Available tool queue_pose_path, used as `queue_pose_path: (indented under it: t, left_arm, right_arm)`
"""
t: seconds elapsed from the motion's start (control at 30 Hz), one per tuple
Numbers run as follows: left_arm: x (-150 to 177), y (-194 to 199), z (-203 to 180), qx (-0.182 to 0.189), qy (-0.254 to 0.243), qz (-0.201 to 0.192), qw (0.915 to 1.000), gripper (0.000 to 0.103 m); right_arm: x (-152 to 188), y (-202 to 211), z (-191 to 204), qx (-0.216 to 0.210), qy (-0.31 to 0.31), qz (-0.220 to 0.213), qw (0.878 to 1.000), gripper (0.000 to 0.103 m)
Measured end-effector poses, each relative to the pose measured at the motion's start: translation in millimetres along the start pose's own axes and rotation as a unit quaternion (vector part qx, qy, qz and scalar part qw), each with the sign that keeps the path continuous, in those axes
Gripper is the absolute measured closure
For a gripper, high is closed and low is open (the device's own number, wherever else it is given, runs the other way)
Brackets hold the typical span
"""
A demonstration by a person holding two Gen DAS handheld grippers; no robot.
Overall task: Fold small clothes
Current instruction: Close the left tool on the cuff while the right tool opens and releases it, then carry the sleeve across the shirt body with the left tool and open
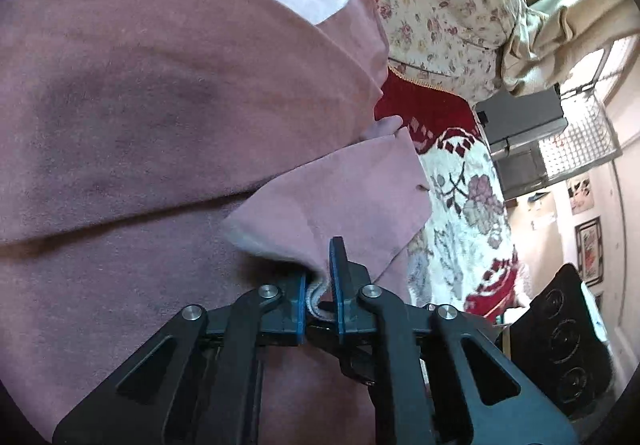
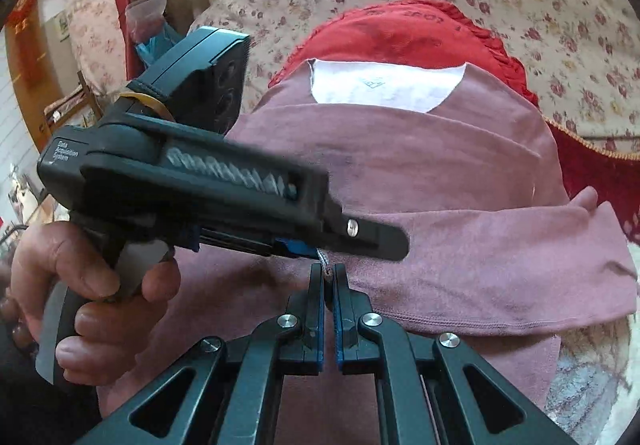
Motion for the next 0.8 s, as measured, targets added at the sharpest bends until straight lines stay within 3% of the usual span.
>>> queue_pose_path:
  t: [0.47,0.57,0.8]
  left_arm:
    - [2,9,-15,-0.046,-0.09,-0.076,0.992,0.102]
    - [1,6,-13,-0.041,-0.091,-0.07,0.9925,0.102]
    - [4,-1,-14,-0.072,-0.109,-0.079,0.9884,0.102]
  right_arm:
    - [1,10,-6,-0.003,-0.019,0.006,1.0,0.099]
    - [3,17,-14,0.001,-0.026,0.005,1.0,0.098]
    - [15,31,-34,0.022,-0.044,0.016,0.999,0.092]
Point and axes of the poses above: each gripper's, at about its wrist camera, not at the fingertips, and y roughly against the way its jaws point, z to its left, x to its underside, the point moved 3 cm from there along -y, roughly the way its jaws point, and after that the axes turned 10 degrees about y, right-handed, at the moved point
